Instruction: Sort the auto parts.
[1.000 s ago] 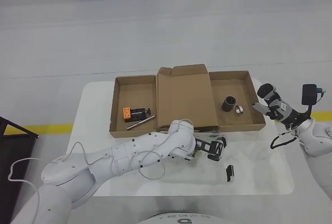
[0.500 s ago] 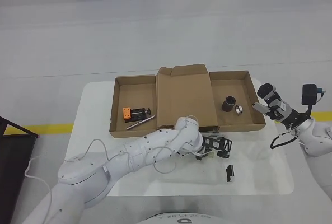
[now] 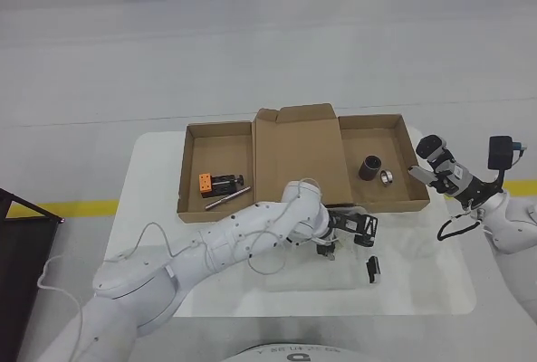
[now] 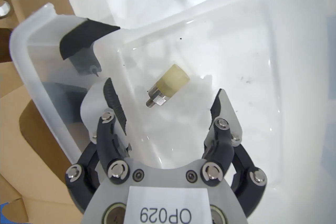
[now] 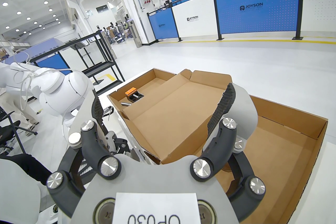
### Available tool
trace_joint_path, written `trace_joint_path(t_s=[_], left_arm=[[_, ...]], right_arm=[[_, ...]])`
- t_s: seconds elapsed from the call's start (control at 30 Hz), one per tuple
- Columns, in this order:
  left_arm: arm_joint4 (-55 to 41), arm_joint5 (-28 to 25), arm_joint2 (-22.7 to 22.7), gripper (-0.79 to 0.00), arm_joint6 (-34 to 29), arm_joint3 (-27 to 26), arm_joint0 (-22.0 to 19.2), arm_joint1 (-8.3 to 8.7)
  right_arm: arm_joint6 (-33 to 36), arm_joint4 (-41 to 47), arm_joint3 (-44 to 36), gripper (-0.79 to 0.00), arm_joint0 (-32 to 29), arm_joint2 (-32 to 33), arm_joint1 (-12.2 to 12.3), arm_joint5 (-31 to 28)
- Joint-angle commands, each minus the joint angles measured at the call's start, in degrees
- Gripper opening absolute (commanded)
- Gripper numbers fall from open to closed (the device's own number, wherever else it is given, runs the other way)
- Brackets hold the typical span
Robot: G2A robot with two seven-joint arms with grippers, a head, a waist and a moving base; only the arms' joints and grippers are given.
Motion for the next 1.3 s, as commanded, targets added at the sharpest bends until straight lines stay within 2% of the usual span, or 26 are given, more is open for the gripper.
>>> trace_joint_path(t_s=[0.0,0.17,0.4,0.47,0.57,0.73,1.0,1.13,1.27], left_arm=[[0.12,0.6,-1.9,0.0,-1.38,-3.6,0.81,1.55],[0.1,-0.12,-7.17,0.0,-5.58,-14.33,4.79,6.1],[0.34,-2.19,-17.52,0.0,-13.86,-30.28,14.61,13.37],[1.64,-1.85,-20.0,0.0,-14.92,-33.74,17.07,14.72],[5.42,-0.97,-26.22,0.0,-15.99,-40.63,22.77,17.44],[8.62,-1.53,-37.05,0.0,-12.46,-46.44,31.28,20.75],[8.62,-1.53,-37.05,0.0,-12.46,-46.44,31.28,20.75],[8.62,-1.53,-37.05,0.0,-12.46,-46.44,31.28,20.75],[8.66,-1.2,-37.16,0.0,-12.08,-46.34,31.33,20.75]], right_arm=[[0.0,0.0,0.0,0.0,0.0,0.0,0.0,0.0],[0.0,0.0,0.0,0.0,0.0,0.0,0.0,0.0],[0.0,0.0,0.0,0.0,0.0,0.0,0.0,0.0],[0.0,0.0,0.0,0.0,0.0,0.0,0.0,0.0],[0.0,0.0,0.0,0.0,0.0,0.0,0.0,0.0],[0.0,0.0,0.0,0.0,0.0,0.0,0.0,0.0],[0.8,-0.97,-0.71,0.0,-0.11,-0.35,-0.04,0.72],[3.74,-6.31,-4.74,0.0,-1.02,-1.51,-0.28,4.01],[5.64,-8.91,-6.54,0.0,-2.93,-1.23,-0.22,2.61]])
